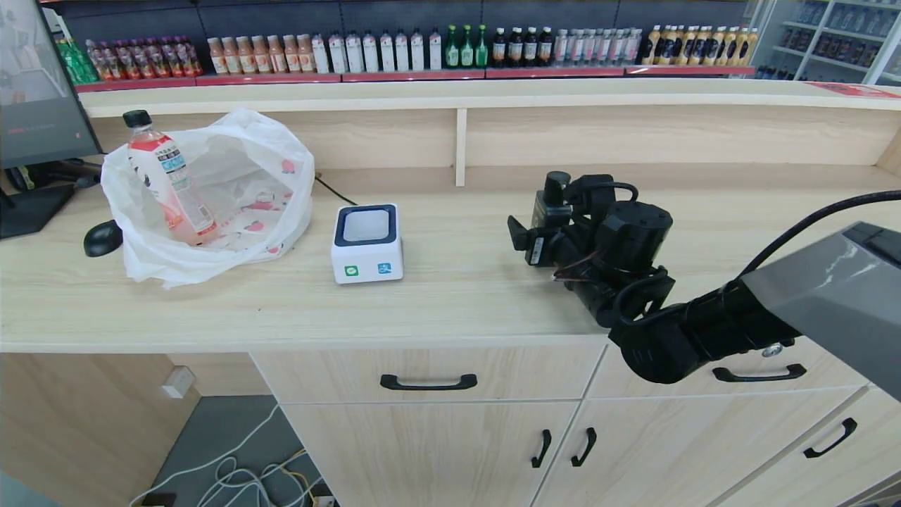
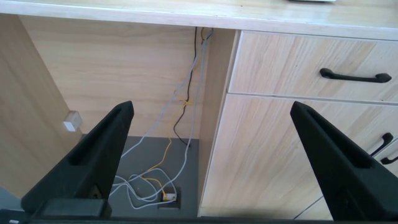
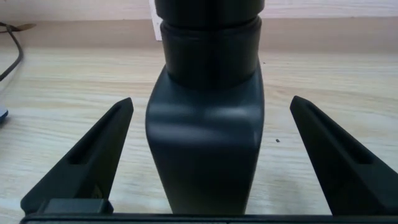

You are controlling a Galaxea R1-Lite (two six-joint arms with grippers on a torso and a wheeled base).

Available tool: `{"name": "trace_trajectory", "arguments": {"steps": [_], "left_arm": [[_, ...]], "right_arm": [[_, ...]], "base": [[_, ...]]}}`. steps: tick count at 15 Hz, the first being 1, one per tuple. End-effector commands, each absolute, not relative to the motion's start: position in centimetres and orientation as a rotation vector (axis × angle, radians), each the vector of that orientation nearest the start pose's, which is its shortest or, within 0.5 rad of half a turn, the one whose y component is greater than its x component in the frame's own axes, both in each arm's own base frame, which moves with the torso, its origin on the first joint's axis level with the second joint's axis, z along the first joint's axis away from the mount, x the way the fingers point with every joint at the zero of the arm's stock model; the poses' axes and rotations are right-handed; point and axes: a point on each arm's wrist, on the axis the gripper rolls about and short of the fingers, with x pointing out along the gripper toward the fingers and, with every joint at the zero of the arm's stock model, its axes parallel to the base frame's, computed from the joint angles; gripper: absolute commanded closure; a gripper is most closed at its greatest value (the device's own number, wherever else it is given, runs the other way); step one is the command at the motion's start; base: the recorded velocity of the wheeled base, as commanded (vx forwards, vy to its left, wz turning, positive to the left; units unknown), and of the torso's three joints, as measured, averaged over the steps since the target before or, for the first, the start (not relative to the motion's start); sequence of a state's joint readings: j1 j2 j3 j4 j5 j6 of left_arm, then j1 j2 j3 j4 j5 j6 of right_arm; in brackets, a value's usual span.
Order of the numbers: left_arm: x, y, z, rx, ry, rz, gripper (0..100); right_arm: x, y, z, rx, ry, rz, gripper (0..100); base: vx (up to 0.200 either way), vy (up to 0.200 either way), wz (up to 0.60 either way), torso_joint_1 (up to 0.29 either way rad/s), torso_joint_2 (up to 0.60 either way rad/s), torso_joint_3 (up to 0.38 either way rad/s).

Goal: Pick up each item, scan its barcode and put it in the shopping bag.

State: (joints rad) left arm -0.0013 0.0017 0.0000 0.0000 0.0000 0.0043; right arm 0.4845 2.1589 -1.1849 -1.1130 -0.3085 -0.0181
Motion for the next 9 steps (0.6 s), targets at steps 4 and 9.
{"name": "trace_trajectory", "arguments": {"steps": [4,9], "left_arm": [[-2.27,0.0,7.55,0.005,0.002,0.0,0],[-2.27,0.0,7.55,0.005,0.002,0.0,0]], "right_arm": [[38.57,19.39,15.8,0.035,-0.129,0.172,100],[38.65,19.43,16.08,0.039,-0.139,0.172,100]], "base": [[0.0,0.0,0.0,0.0,0.0,0.0],[0.0,0.0,0.0,0.0,0.0,0.0]]}}
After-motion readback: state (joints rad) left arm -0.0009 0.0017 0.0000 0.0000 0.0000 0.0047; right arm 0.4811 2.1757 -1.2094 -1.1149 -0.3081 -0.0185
